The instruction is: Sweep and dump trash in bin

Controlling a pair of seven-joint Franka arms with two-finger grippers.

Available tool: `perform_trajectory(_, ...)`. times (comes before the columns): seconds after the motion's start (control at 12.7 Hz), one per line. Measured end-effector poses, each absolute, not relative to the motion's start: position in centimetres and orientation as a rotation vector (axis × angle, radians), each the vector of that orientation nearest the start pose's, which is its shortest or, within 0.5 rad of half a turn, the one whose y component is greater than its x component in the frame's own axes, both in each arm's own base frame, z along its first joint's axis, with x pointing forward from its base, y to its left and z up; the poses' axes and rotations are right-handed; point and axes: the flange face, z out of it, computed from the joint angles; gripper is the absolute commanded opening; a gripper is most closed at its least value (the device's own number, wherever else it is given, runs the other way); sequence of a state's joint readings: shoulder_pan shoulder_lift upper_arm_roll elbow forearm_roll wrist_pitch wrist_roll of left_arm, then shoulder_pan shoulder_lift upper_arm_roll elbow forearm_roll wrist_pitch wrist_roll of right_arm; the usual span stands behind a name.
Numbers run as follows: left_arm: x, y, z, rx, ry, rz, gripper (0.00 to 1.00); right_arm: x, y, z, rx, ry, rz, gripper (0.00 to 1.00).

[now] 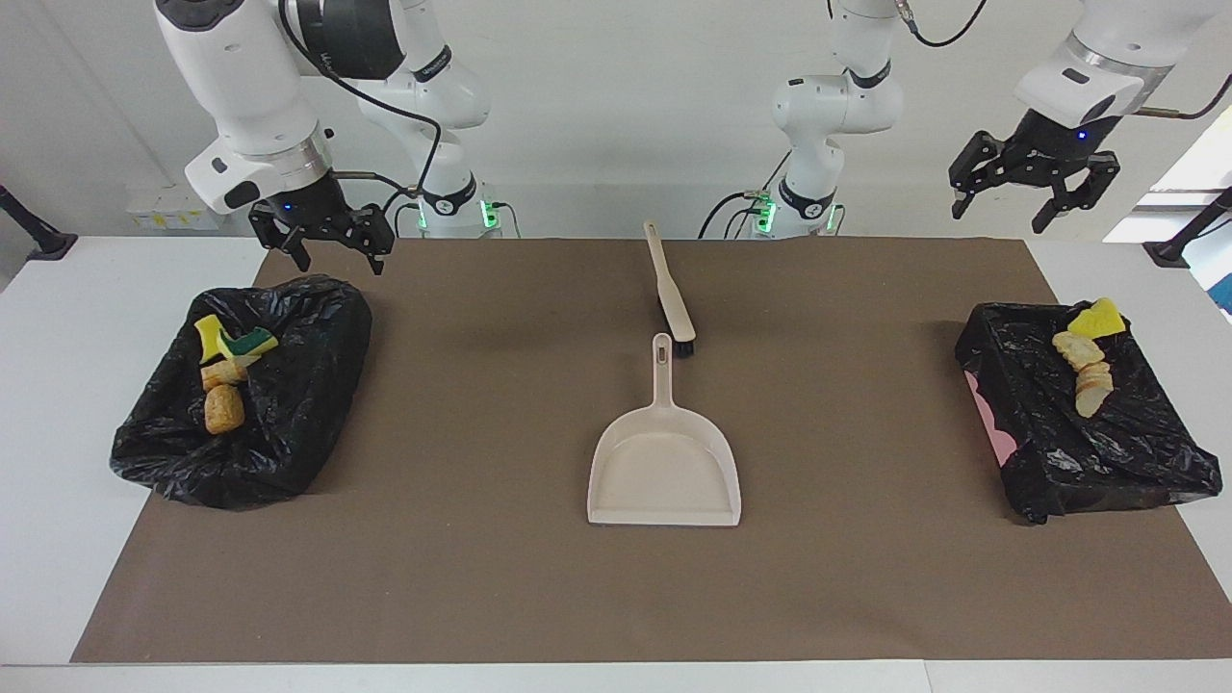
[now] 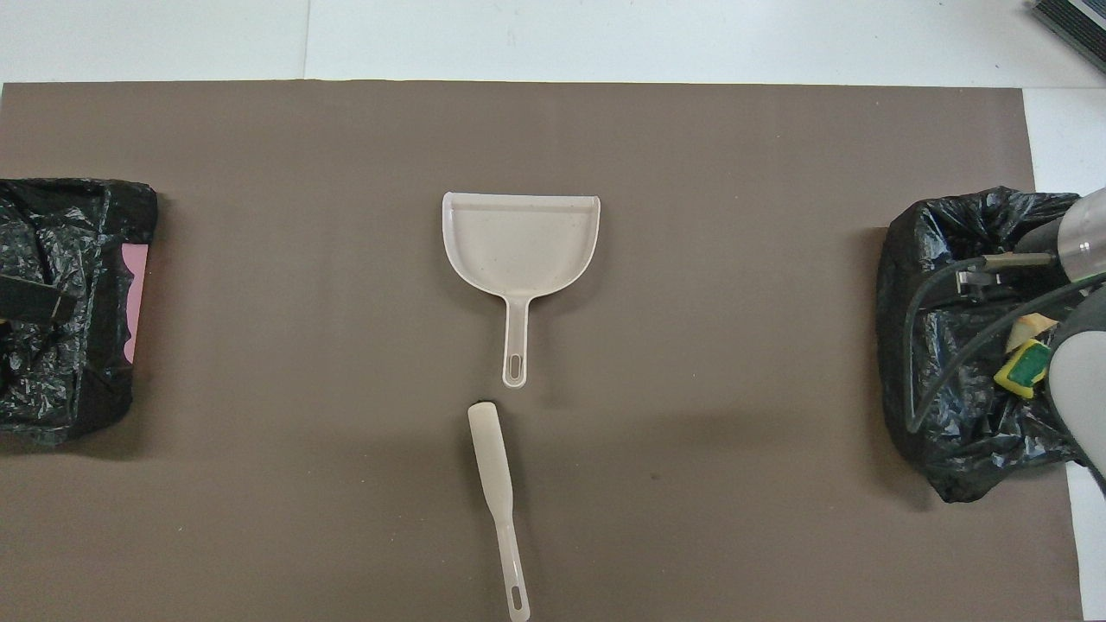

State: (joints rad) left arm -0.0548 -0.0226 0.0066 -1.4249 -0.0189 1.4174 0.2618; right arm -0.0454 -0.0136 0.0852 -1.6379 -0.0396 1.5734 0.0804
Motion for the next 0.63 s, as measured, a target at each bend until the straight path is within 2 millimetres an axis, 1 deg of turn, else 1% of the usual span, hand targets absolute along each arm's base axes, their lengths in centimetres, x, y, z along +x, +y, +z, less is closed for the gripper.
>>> perform_trajectory(0.63, 52.82, -2.77, 68.76, -3.121, 0.492, -0.013, 1.00, 54.82, 1.78, 60.11, -3.184, 0.063, 0.076, 1.00)
